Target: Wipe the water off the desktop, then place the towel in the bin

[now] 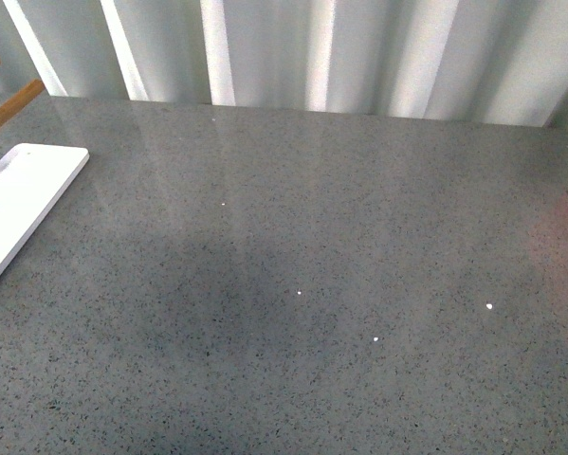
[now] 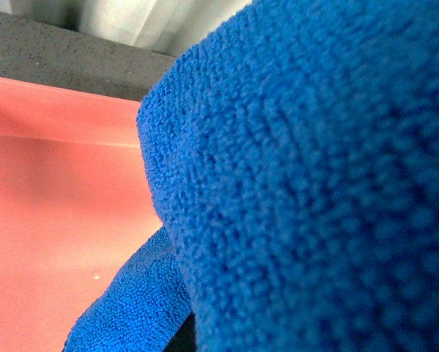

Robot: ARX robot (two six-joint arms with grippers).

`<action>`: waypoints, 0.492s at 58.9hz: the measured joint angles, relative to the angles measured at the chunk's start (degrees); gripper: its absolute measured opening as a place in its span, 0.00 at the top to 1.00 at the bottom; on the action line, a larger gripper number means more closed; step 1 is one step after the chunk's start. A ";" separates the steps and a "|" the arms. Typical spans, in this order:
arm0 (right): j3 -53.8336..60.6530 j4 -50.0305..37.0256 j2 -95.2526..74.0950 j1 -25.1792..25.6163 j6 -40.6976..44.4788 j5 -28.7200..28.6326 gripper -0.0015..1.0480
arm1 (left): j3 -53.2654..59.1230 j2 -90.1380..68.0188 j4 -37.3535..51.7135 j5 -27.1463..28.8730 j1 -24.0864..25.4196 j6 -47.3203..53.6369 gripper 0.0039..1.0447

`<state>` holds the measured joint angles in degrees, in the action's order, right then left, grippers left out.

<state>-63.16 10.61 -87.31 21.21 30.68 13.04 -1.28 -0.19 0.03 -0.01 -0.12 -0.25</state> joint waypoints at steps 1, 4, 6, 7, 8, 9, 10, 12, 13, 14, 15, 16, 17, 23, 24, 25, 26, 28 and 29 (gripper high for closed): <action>-0.44 1.03 -0.11 0.22 -0.44 -0.61 0.95 | 0.00 0.00 0.00 0.00 0.00 0.00 0.06; -1.66 3.91 -0.68 0.76 -1.68 -1.88 0.95 | 0.00 0.00 0.00 0.00 0.00 0.00 0.06; -2.69 6.05 -1.36 1.16 -2.64 -2.93 0.95 | 0.00 0.00 0.00 0.00 0.00 0.00 0.06; -3.15 6.95 -1.70 1.40 -3.23 -3.34 0.95 | 0.00 0.00 0.00 0.00 0.00 0.00 0.06; -3.65 7.82 -2.14 1.64 -3.83 -3.78 0.95 | 0.00 0.00 0.00 0.00 0.00 0.00 0.06; -4.20 8.76 -2.56 1.86 -4.24 -4.15 0.95 | 0.00 0.00 0.00 0.00 0.00 0.02 0.06; -4.72 9.66 -3.04 2.10 -4.87 -4.44 0.95 | 0.00 0.00 0.00 0.00 0.00 0.00 0.06; -5.20 10.45 -3.43 2.32 -5.31 -4.72 0.95 | 0.00 0.00 0.00 0.00 0.00 0.02 0.06; -5.62 11.08 -3.87 2.49 -5.62 -5.03 0.95 | 0.00 0.00 0.00 0.00 0.00 0.00 0.06; -5.81 11.30 -4.07 2.60 -5.75 -5.16 0.95 | 0.00 0.00 0.00 0.00 0.00 0.00 0.06; -5.97 11.45 -4.24 2.69 -5.81 -5.25 0.95 | 0.00 0.00 0.00 0.00 0.00 0.00 0.06; -6.27 11.82 -4.59 2.86 -6.14 -5.46 0.95 | 0.00 0.00 0.00 0.00 0.00 0.00 0.06; -6.47 12.11 -4.81 2.95 -6.47 -5.60 0.95 | 0.00 0.00 0.00 0.00 0.00 0.00 0.06; -8.09 14.23 -6.16 3.50 -7.39 -6.10 0.95 | 0.00 0.00 0.00 0.00 0.00 0.00 0.06; -8.50 14.67 -6.54 3.63 -7.69 -6.08 0.95 | 0.00 0.00 0.00 0.00 0.00 0.00 0.06; -8.72 14.95 -6.71 3.67 -7.85 -6.10 0.95 | 0.00 0.00 0.00 0.00 0.00 0.00 0.06; -9.20 15.54 -7.04 3.74 -8.02 -6.25 0.95 | 0.00 0.00 0.00 0.00 0.00 0.00 0.06; -9.90 16.41 -7.65 3.87 -8.44 -6.60 0.95 | 0.00 0.00 0.00 0.00 0.00 0.00 0.06; -10.27 16.85 -7.93 3.91 -8.68 -6.67 0.95 | 0.00 0.00 0.00 0.00 0.00 0.00 0.06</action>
<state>-73.43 27.46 -95.24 25.12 22.00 6.37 -1.28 -0.19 0.03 -0.01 -0.12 -0.25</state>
